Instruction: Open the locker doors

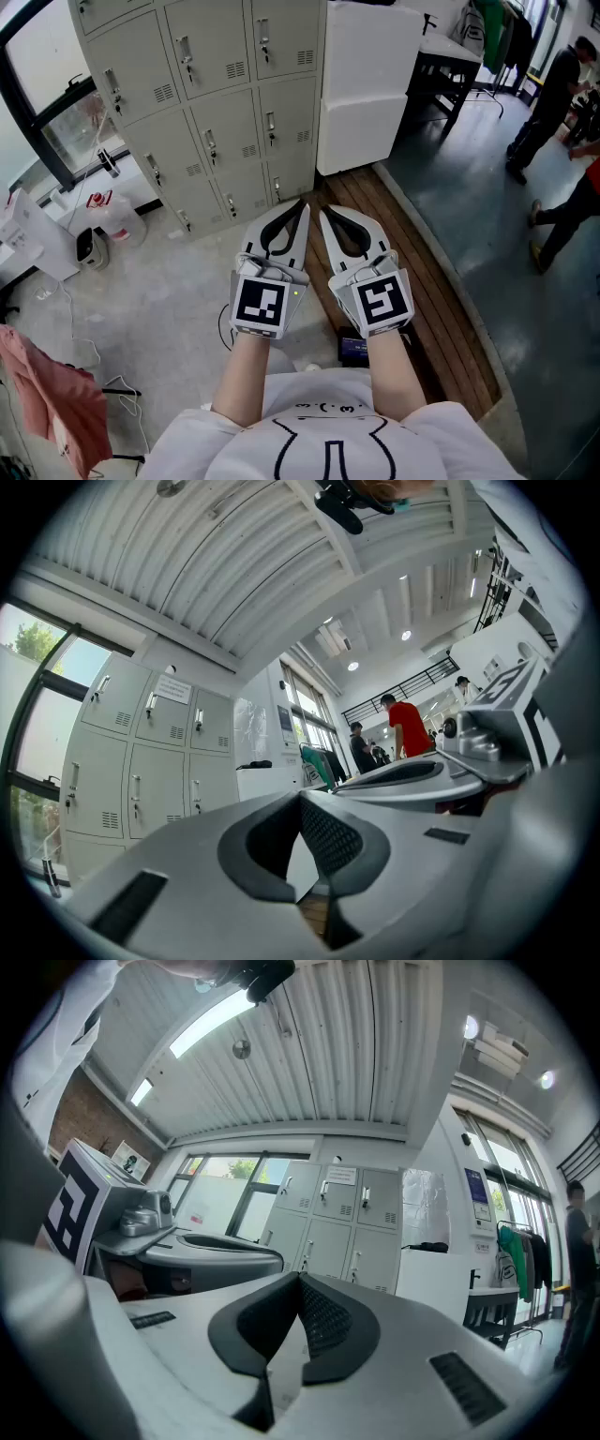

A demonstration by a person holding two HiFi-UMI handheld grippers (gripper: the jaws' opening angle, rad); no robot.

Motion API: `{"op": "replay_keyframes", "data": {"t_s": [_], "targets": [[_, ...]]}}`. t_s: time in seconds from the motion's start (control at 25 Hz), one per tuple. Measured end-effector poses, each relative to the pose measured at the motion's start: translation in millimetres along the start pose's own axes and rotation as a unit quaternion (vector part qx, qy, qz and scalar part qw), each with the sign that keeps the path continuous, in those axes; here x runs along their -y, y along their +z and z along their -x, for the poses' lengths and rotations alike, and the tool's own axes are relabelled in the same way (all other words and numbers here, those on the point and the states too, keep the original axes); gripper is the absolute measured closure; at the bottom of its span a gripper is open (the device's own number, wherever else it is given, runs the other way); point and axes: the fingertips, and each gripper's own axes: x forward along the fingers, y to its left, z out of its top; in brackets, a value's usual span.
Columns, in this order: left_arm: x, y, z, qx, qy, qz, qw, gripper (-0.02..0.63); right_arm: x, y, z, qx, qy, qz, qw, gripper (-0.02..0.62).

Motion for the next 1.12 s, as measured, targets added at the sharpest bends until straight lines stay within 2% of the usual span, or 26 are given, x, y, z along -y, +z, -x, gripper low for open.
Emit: {"op": "replay_keyframes", "data": {"t_s": [0.12, 0.24, 0.44, 0.6, 0.8, 1.12], "targets": [[-0.5, -2.7, 0.6, -0.014, 0.0, 0.004, 0.9999, 0.601, -0.4, 0.7, -4.5, 0.001, 0.007, 0.001, 1.0, 0.578], [-5.1, -5.1, -1.6, -0.01, -0.003, -0.002, 0.9999, 0.601, -3.0, -2.1, -12.5, -0.002, 0.011, 0.0, 1.0, 0.578], [-29.7, -15.1, -11.8, -0.018, 0.001, 0.01, 0.9998, 0.601, -13.6, -6.8, -36.4, -0.005, 0.031, 0.035, 0.999, 0.578], [-42.3, -27.7, -24.3, -0.036, -0.007, 0.008, 0.9993, 0.601, -10.8, -20.1, -54.7, -0.007, 0.04, 0.034, 0.999, 0.578], [-72.4, -37.3, -41.7, -0.038, -0.012, 0.0, 0.9992, 0.601, 15.7, -38.3, -82.6, -0.017, 0.011, 0.02, 1.0, 0.578], [-126.9, -62.6, -76.8, -0.043, -0.013, 0.013, 0.9989, 0.601, 57.4, -42.8, -138.1, -0.021, -0.013, 0.044, 0.999, 0.578]]}}
